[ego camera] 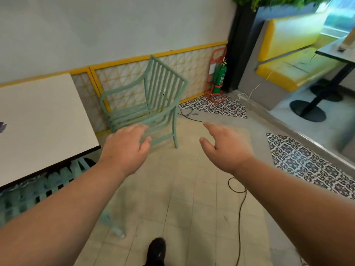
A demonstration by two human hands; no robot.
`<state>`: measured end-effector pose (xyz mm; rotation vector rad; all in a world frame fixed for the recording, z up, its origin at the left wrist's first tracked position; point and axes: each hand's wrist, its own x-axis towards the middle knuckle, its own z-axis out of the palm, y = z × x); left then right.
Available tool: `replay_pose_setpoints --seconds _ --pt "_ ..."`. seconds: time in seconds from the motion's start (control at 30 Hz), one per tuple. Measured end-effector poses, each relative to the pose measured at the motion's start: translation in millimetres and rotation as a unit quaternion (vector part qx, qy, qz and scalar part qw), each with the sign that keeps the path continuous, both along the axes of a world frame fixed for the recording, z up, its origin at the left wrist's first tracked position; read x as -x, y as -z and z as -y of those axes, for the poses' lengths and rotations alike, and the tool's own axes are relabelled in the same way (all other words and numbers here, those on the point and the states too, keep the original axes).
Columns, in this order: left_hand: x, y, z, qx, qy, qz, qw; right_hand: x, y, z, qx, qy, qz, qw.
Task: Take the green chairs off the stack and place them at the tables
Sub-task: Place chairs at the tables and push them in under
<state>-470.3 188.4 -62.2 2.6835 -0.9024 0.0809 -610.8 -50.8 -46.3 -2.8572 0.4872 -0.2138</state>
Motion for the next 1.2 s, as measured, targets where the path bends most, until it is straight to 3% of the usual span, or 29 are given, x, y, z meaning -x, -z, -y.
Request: replay_pose_setpoints --seconds 0.6,0.9,1.2 --pt "-264.6 -9.2 252.8 0.0 0.038 0.005 0.999 -243.9 -4.6 228.7 -0.018 0.022 0.025 0.999" --pt "-348.7 -5.3 387.9 0.026 -0.069 -0.011 0.997 -378.7 -10.4 395.7 0.024 -0.058 -0.01 0.998" --pt "-466.4 15.7 423.4 -0.005 -0.178 -0.031 0.984 -549.6 -1.1 441.2 0.001 -0.194 -0.008 0.981"
